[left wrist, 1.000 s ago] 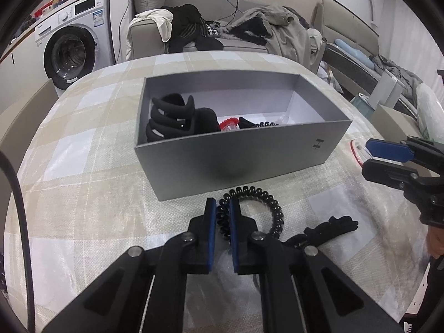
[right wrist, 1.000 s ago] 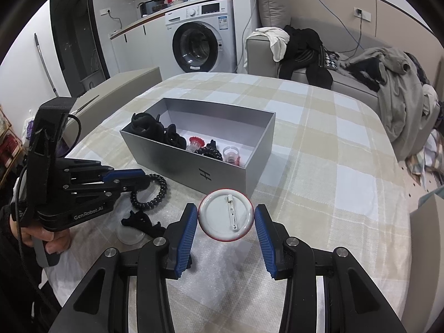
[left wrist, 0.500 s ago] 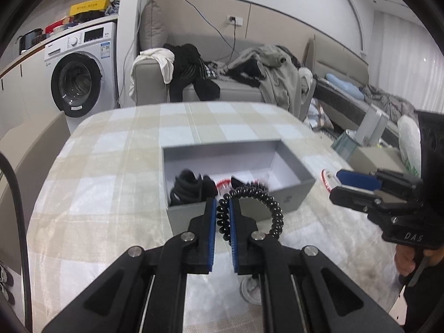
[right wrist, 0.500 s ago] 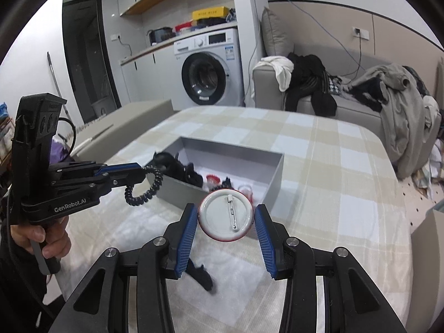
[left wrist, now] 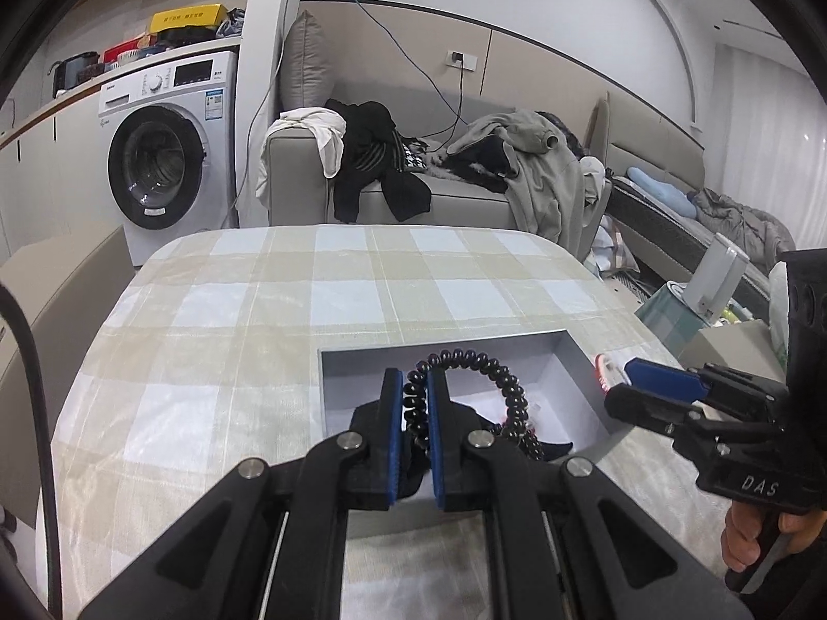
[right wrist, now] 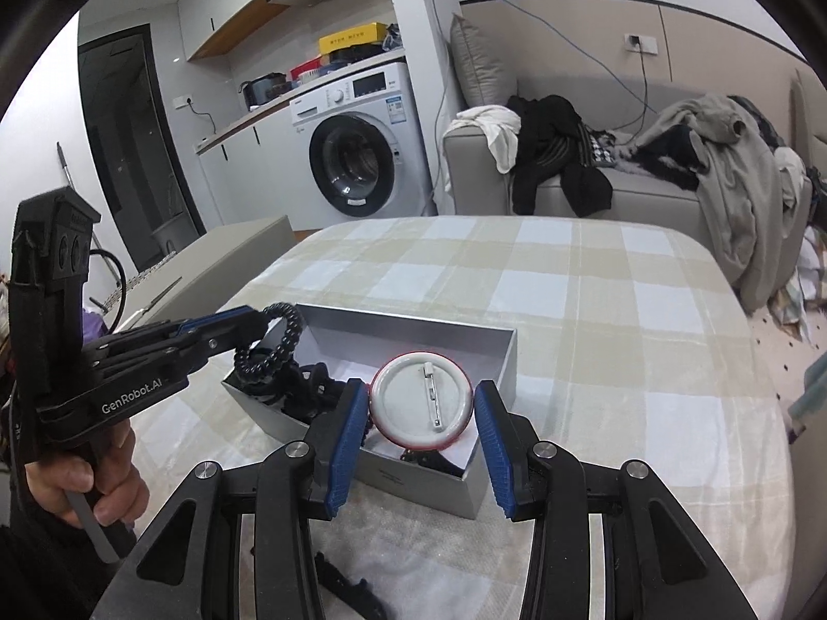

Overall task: Organize jewelry
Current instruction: 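Carry the badge and coil hair tie over the grey box, then open both tools into the box and withdraw them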

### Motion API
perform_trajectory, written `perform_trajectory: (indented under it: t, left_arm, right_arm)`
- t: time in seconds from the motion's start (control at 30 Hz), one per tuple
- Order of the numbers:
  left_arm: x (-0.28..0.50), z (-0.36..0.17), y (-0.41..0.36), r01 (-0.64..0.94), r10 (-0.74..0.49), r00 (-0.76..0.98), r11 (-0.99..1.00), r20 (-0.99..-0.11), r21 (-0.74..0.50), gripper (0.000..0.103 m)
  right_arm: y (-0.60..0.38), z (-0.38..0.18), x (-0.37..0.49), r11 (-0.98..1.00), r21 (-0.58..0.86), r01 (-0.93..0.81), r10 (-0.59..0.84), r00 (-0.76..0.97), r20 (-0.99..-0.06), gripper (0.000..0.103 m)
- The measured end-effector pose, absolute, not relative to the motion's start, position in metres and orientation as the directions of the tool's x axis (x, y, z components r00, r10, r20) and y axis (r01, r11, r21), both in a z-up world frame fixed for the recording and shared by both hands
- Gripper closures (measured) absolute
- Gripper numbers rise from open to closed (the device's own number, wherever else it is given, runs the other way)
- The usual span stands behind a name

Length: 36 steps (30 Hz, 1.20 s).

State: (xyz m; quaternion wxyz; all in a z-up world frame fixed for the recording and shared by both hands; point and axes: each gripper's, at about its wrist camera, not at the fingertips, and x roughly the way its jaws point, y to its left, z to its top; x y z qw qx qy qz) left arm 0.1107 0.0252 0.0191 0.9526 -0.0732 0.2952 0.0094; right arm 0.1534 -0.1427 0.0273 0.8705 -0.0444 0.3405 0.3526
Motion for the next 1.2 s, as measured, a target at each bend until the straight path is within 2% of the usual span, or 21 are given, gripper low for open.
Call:
perform_trajectory:
  t: [0.17, 0.23, 0.27, 0.3, 0.33, 0.37, 0.43, 0.53, 0.6, 0.67, 0.7, 0.87, 1.1, 1.2]
  left_arm:
    - [0.118, 0.015, 0.023, -0.063, -0.022, 0.811, 0.990, -0.585, -0.124, 0.098]
    - [0.114, 0.016, 0.022, -0.055, -0.030, 0.813, 0.990, -0.582, -0.127, 0.098]
    - [0.113, 0.017, 0.022, -0.050, -0.035, 0.811, 0.990, -0.584, -0.129, 0.097]
    - [0.111, 0.018, 0.022, -0.048, -0.037, 0.810, 0.991, -0.585, -0.129, 0.091]
    - [0.110, 0.019, 0.022, -0.048, -0.036, 0.811, 0.991, -0.585, -0.127, 0.079]
    - [0.107, 0.021, 0.022, -0.049, -0.035, 0.812, 0.991, -0.582, -0.127, 0.071]
    - [0.101, 0.024, 0.023, -0.054, -0.035, 0.816, 0.989, -0.577, -0.136, 0.040]
    - [0.087, 0.030, 0.024, -0.058, -0.035, 0.819, 0.988, -0.573, -0.142, 0.023]
    - [0.077, 0.033, 0.022, -0.062, -0.017, 0.822, 0.991, -0.569, -0.119, 0.018]
    - [0.068, 0.035, 0.019, -0.062, 0.000, 0.828, 0.994, -0.561, -0.091, 0.011]
    - [0.063, 0.036, 0.018, -0.061, 0.007, 0.828, 0.995, -0.561, -0.078, 0.001]
    - [0.046, 0.033, 0.018, -0.050, -0.003, 0.831, 0.996, -0.556, -0.080, 0.001]
    - [0.052, 0.012, 0.024, -0.055, -0.015, 0.785, 0.994, -0.619, -0.094, 0.001]
    - [0.052, 0.005, 0.022, -0.039, -0.028, 0.763, 0.995, -0.646, -0.090, 0.001]
  right_arm:
    - [-0.138, 0.021, 0.160, 0.751, 0.170, -0.638, 0.579, 0.513, -0.633, 0.060]
    - [-0.139, 0.021, 0.160, 0.755, 0.169, -0.634, 0.578, 0.521, -0.628, 0.042]
    - [-0.141, 0.023, 0.159, 0.760, 0.168, -0.627, 0.577, 0.534, -0.618, 0.039]
    - [-0.143, 0.023, 0.158, 0.764, 0.166, -0.624, 0.575, 0.540, -0.615, 0.035]
    - [-0.145, 0.025, 0.157, 0.764, 0.164, -0.624, 0.574, 0.543, -0.613, 0.033]
    - [-0.146, 0.026, 0.156, 0.763, 0.161, -0.626, 0.575, 0.543, -0.612, 0.032]
    - [-0.150, 0.028, 0.153, 0.767, 0.154, -0.623, 0.569, 0.549, -0.612, 0.021]
    - [-0.159, 0.029, 0.147, 0.769, 0.151, -0.621, 0.562, 0.544, -0.623, 0.008]
    - [-0.165, 0.028, 0.143, 0.772, 0.141, -0.619, 0.549, 0.539, -0.639, 0.000]
    - [-0.170, 0.026, 0.137, 0.782, 0.116, -0.613, 0.522, 0.540, -0.661, 0.000]
    - [-0.172, 0.024, 0.135, 0.786, 0.102, -0.609, 0.506, 0.540, -0.672, 0.000]
    - [-0.178, 0.012, 0.126, 0.784, 0.085, -0.614, 0.469, 0.498, -0.729, 0.000]
    - [-0.163, -0.013, 0.114, 0.744, -0.011, -0.668, 0.402, 0.461, -0.791, 0.000]
    - [-0.158, -0.023, 0.113, 0.730, -0.009, -0.683, 0.387, 0.424, -0.819, 0.000]
